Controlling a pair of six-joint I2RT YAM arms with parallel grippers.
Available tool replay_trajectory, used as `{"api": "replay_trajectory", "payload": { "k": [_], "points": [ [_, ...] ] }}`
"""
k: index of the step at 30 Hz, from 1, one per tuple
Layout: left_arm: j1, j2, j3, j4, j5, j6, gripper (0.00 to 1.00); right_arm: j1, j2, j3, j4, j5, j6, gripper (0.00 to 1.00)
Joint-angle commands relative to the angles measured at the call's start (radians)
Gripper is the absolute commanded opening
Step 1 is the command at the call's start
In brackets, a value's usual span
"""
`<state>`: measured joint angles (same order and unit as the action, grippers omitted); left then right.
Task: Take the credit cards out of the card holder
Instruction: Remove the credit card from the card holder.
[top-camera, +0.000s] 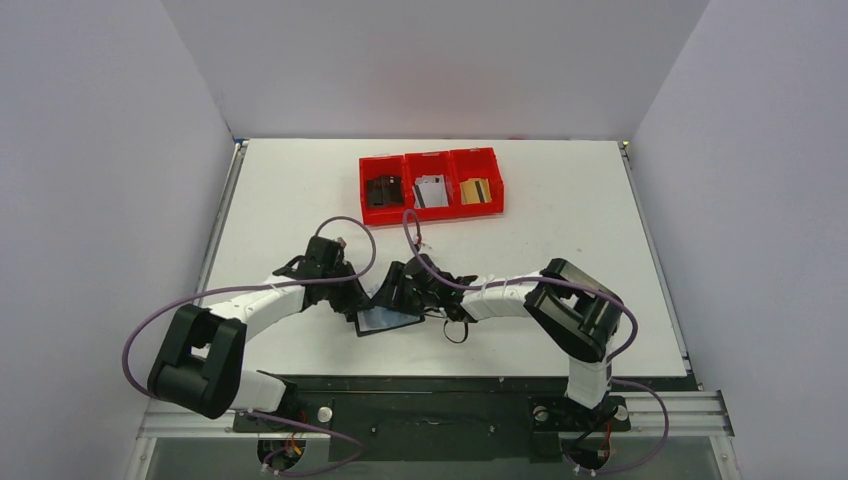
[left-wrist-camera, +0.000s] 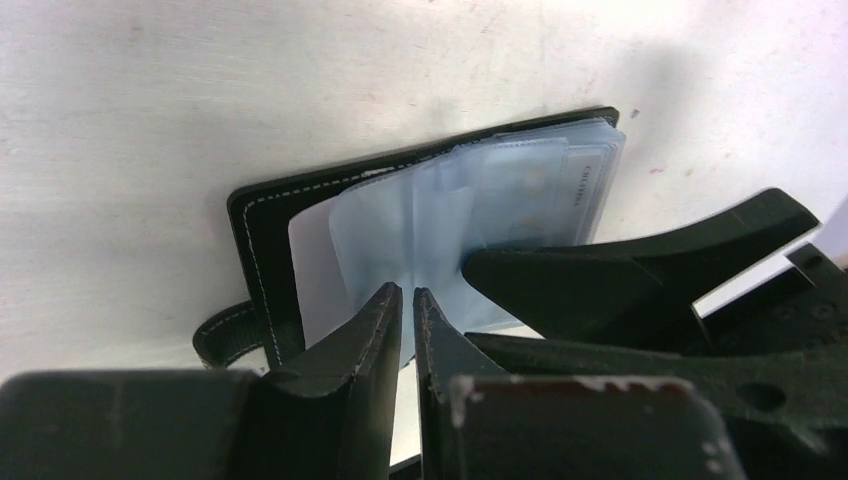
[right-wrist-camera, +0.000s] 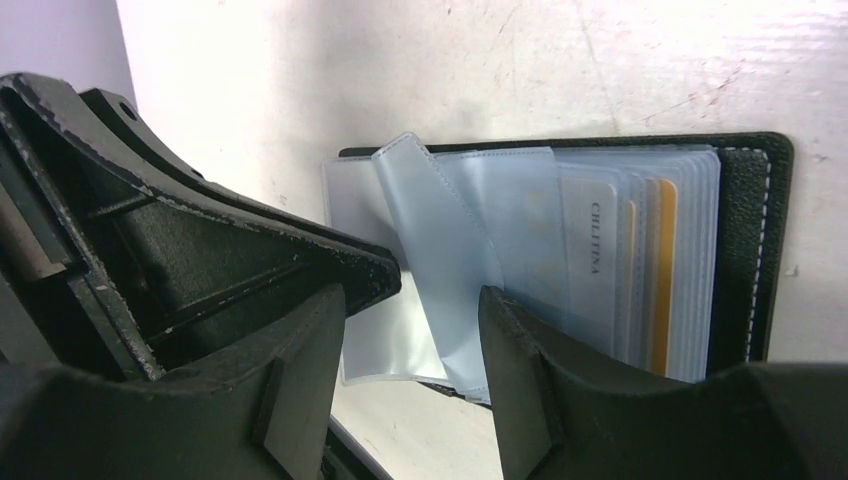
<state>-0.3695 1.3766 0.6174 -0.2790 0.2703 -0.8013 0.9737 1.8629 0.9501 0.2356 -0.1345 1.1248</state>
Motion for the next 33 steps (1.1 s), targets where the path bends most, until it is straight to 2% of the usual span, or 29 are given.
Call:
{"api": "replay_trajectory", "payload": {
  "k": [1,12,20,26,33],
  "points": [
    [0.005,0.003,-0.01,0.188,0.133,-0.065,0.09,-0.014,0.018,-0.05,0.034,-0.019,0.039,0.49],
    [0.011,0.031,-0.076,0.362,0.207,-0.134,0.09,-0.024,0.033,-0.066,0.1,-0.055,0.084,0.53],
    [0.012,0.03,-0.11,0.388,0.216,-0.148,0.09,-0.029,0.044,-0.067,0.137,-0.077,0.113,0.55],
    [0.012,-0.025,-0.126,0.389,0.247,-0.167,0.09,-0.036,0.056,-0.075,0.173,-0.095,0.14,0.55],
    [0.011,-0.068,-0.155,0.403,0.263,-0.189,0.09,-0.05,0.061,-0.081,0.212,-0.106,0.184,0.61]
  ]
}}
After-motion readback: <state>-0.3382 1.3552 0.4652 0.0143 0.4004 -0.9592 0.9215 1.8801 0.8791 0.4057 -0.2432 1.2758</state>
